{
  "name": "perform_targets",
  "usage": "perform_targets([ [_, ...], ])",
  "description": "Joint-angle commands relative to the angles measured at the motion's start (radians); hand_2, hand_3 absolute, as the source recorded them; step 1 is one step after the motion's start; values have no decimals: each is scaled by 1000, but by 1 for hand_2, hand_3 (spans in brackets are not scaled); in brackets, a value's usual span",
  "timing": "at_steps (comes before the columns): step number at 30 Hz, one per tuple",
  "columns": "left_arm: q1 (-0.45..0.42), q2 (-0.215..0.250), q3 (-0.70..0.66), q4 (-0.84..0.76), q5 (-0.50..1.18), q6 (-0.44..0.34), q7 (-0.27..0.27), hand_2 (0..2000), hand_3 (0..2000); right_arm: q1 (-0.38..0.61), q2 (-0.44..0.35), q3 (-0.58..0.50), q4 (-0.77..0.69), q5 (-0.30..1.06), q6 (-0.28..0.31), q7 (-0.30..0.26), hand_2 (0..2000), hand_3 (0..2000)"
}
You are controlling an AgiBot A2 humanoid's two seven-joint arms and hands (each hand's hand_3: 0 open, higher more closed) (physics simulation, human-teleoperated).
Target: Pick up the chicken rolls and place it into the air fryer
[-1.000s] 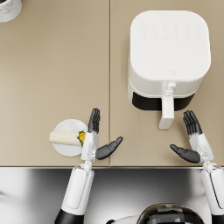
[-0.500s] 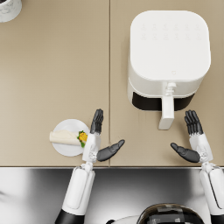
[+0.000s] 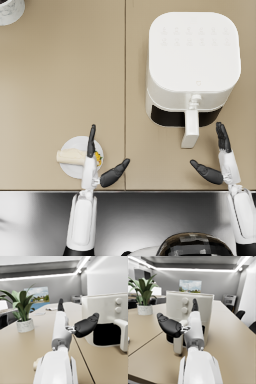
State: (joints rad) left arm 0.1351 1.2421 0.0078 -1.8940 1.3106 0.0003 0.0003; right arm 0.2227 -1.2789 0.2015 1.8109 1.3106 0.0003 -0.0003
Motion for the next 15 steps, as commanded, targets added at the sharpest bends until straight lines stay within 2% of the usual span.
perform_targets([
  [1,-11,1,-34,-21,45,0,0,0,0,20,-13,11,-3,32,0,0,0,0],
  [5,-21,7,-65,-24,224,0,0,0,0,9,-18,16,-24,92,0,0,0,0],
  [13,-53,21,-182,-45,585,0,0,0,0,0,-32,18,-81,112,0,0,0,0],
  [14,-51,21,-144,-42,630,-100,-36,0,0,0,-34,18,-90,112,0,0,0,0],
  [15,-52,22,-193,-50,675,-202,-73,0,0,-3,-35,20,-85,113,0,0,0,0],
])
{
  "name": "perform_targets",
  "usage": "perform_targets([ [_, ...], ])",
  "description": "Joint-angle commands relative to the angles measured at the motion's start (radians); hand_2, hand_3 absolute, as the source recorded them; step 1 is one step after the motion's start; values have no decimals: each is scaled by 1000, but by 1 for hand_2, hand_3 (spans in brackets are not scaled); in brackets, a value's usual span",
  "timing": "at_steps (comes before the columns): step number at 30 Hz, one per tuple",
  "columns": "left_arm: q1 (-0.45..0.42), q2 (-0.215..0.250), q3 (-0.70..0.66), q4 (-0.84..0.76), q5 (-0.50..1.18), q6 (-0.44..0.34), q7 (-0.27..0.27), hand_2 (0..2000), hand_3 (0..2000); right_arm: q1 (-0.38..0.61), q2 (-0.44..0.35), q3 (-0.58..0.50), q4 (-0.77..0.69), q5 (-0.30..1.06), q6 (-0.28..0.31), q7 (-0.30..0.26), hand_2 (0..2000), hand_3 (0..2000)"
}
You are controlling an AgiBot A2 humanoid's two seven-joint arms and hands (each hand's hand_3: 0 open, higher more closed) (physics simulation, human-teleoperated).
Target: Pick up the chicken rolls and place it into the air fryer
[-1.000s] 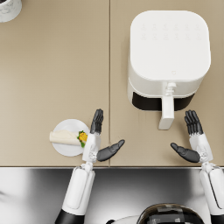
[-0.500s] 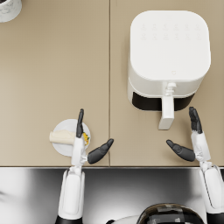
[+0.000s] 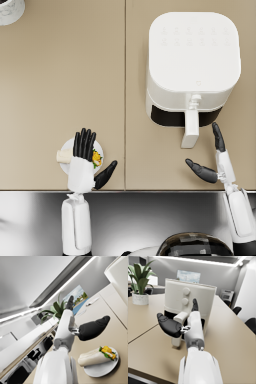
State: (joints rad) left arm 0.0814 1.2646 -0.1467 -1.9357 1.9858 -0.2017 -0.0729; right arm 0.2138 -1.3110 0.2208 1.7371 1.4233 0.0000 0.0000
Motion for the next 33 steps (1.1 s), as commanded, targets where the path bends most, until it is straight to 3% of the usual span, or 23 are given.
perform_targets([
  [1,-1,1,-48,-9,45,-70,-36,0,0,6,-5,1,-20,0,0,0,0,0],
  [3,1,1,-71,0,136,-159,-81,0,0,2,-8,1,-27,0,0,0,0,0],
  [6,3,0,-97,11,272,-218,-110,0,0,-3,-12,-1,-35,1,0,0,0,0],
  [17,23,-5,-83,113,760,-256,-126,0,0,-10,-32,-29,-117,1,0,0,0,0],
  [33,84,-3,10,388,842,-229,-127,0,0,-2,-63,-56,-170,0,0,0,0,0],
])
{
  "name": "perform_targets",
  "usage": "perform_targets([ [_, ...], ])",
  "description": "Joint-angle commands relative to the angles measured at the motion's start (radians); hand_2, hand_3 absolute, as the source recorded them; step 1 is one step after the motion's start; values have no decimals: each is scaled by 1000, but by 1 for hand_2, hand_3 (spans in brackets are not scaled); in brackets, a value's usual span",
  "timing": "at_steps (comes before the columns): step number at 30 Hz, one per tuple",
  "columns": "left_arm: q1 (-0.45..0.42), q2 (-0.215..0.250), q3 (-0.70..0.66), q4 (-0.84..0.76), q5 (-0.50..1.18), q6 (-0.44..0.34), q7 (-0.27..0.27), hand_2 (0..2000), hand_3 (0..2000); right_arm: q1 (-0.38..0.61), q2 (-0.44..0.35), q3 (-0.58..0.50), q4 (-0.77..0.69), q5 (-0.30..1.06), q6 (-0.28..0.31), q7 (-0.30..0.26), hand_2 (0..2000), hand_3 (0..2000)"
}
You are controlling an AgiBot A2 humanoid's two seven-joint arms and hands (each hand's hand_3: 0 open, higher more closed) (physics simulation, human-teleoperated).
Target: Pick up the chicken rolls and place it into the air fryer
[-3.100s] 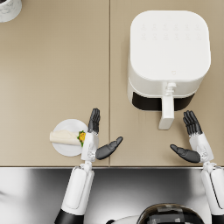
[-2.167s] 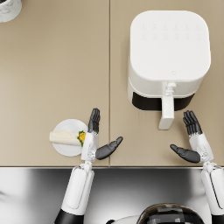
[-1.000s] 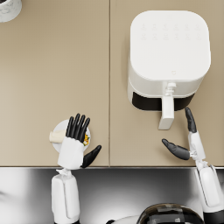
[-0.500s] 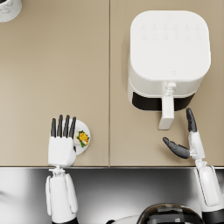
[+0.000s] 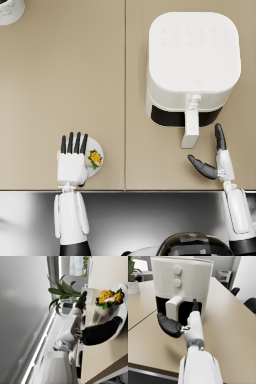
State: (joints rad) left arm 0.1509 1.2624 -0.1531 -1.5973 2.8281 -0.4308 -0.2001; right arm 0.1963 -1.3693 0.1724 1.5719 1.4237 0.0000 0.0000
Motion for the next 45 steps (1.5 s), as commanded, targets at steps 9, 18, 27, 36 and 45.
perform_targets([
  [9,51,-5,55,197,-1,86,-22,2000,1307,31,-25,-7,-23,0,0,0,0,0],
  [18,93,-20,93,24,0,95,-13,2000,2000,39,-41,5,-118,0,0,0,0,0],
  [27,153,-11,147,-217,0,315,159,2000,2000,105,-78,69,-290,0,0,0,0,0],
  [36,169,9,181,-322,0,366,196,2000,2000,186,-124,149,-427,0,-10,17,0,0],
  [45,165,20,211,-299,-1,369,198,2000,2000,180,-118,219,-365,2,-110,1,2000,2000],
])
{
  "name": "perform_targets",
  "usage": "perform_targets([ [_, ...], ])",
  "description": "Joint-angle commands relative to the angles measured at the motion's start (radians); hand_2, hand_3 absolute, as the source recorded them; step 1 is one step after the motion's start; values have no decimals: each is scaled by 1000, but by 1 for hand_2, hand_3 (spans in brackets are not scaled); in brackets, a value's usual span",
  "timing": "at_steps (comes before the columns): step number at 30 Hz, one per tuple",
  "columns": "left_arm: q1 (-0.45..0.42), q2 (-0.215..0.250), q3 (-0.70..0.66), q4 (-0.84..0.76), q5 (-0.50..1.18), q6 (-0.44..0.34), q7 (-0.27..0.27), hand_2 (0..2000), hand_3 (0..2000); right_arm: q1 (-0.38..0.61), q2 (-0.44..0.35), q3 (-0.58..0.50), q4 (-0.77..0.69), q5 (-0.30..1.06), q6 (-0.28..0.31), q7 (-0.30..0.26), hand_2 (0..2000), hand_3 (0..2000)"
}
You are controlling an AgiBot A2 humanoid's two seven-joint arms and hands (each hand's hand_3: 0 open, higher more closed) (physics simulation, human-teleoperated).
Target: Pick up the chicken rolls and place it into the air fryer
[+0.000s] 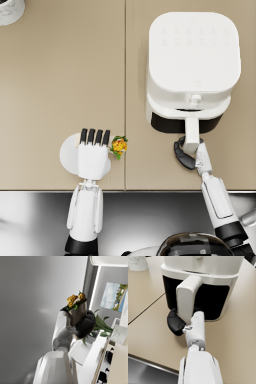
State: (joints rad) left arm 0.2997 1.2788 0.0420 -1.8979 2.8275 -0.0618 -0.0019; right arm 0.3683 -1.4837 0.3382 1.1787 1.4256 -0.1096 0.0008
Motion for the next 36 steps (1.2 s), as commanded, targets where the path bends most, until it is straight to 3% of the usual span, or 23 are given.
perform_targets([
  [1,13,5,28,3,0,0,0,2000,2000,4,6,87,54,1,25,0,2000,2000],
  [4,11,10,61,9,0,0,0,2000,2000,-27,60,189,179,3,4,-4,2000,2000],
  [8,67,42,94,-12,0,-1,0,2000,2000,-76,201,334,359,5,-24,-9,2000,2000],
  [12,131,84,123,0,0,-1,0,2000,2000,-41,329,507,469,5,44,1,2000,2000],
  [14,165,108,142,6,0,0,0,2000,2000,-92,315,504,516,4,40,7,2000,2000],
  [15,192,127,151,14,0,0,0,2000,2000,-190,245,415,537,4,20,10,2000,2000],
  [18,226,157,190,17,-1,0,0,2000,2000,-208,288,531,598,4,20,6,2000,2000],
  [22,262,194,248,20,-1,0,-1,2000,2000,-329,261,535,683,4,22,1,2000,2000],
  [27,314,279,362,90,-186,1,-1,2000,2000,-475,221,535,749,3,64,-6,2000,2000],
  [28,520,-7,679,116,-202,1,-1,2000,2000,-477,236,535,758,3,100,-6,2000,2000],
  [29,379,223,482,140,-215,1,-2,2000,2000,-472,253,537,771,3,126,-5,2000,2000],
  [33,433,280,537,242,-235,-12,-2,2000,2000,-451,263,536,797,3,172,-11,2000,2000],
  [34,648,64,830,268,-237,-13,-2,2000,2000,-457,253,536,795,4,175,-12,2000,2000],
  [35,495,243,611,289,-239,-12,-1,2000,2000,-468,242,537,791,4,178,-13,2000,2000],
  [36,508,248,610,316,-239,-13,-2,2000,2000,-474,237,537,788,4,180,-14,2000,2000],
])
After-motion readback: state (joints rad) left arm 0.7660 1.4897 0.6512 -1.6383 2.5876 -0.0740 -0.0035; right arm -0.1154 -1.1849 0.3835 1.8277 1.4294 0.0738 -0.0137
